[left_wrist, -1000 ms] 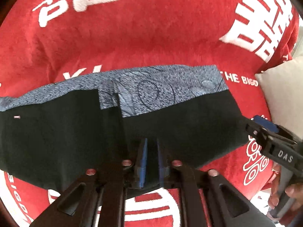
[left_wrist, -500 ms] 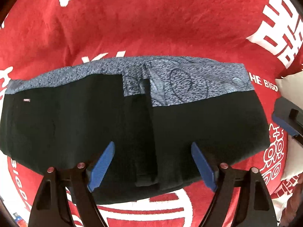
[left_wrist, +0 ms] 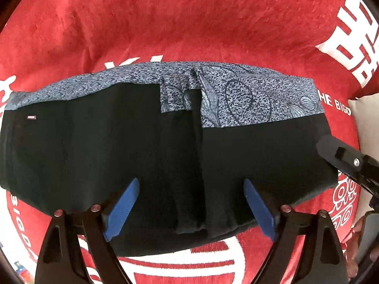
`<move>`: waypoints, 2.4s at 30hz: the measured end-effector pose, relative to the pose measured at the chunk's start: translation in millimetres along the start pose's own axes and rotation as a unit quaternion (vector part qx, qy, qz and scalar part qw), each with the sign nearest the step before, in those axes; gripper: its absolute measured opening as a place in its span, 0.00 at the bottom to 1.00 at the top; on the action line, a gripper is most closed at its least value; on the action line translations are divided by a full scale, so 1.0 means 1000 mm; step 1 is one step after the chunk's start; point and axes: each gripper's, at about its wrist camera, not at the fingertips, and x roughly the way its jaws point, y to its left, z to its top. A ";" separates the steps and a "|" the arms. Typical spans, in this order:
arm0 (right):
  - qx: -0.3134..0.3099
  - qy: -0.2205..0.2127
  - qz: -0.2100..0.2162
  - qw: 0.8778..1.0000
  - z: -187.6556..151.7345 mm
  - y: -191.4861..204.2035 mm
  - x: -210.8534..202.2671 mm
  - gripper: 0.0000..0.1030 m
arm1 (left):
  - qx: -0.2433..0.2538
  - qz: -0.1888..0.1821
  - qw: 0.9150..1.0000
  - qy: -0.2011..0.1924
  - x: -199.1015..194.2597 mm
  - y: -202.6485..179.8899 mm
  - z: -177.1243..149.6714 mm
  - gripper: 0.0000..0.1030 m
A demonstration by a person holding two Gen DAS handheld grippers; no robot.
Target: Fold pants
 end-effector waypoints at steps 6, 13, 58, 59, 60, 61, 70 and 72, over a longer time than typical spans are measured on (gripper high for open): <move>0.008 0.007 0.004 1.000 0.004 0.007 0.008 0.93 | -0.009 0.005 1.000 -0.014 -0.019 0.028 -0.020 0.88; -0.073 0.025 -0.043 0.996 -0.007 0.046 0.009 0.93 | -0.053 0.022 0.998 -0.022 -0.036 0.068 -0.055 0.88; -0.246 0.081 -0.247 0.934 -0.089 0.184 0.118 1.00 | -0.340 -0.058 0.931 -0.119 -0.066 0.336 -0.144 0.88; -0.245 0.082 -0.248 0.934 -0.089 0.184 0.120 1.00 | -0.348 -0.067 0.926 -0.126 -0.066 0.344 -0.145 0.88; -0.247 0.083 -0.248 0.933 -0.089 0.184 0.121 1.00 | -0.357 -0.079 0.921 -0.133 -0.064 0.352 -0.145 0.88; -0.249 0.084 -0.248 0.933 -0.089 0.185 0.123 1.00 | -0.364 -0.090 0.917 -0.138 -0.061 0.358 -0.144 0.88; -0.253 0.079 -0.252 0.931 -0.092 0.187 0.130 1.00 | -0.396 -0.208 0.876 -0.182 -0.034 0.388 -0.126 0.88; -0.253 0.078 -0.252 0.931 -0.091 0.186 0.130 1.00 | -0.395 -0.222 0.872 -0.185 -0.031 0.389 -0.124 0.88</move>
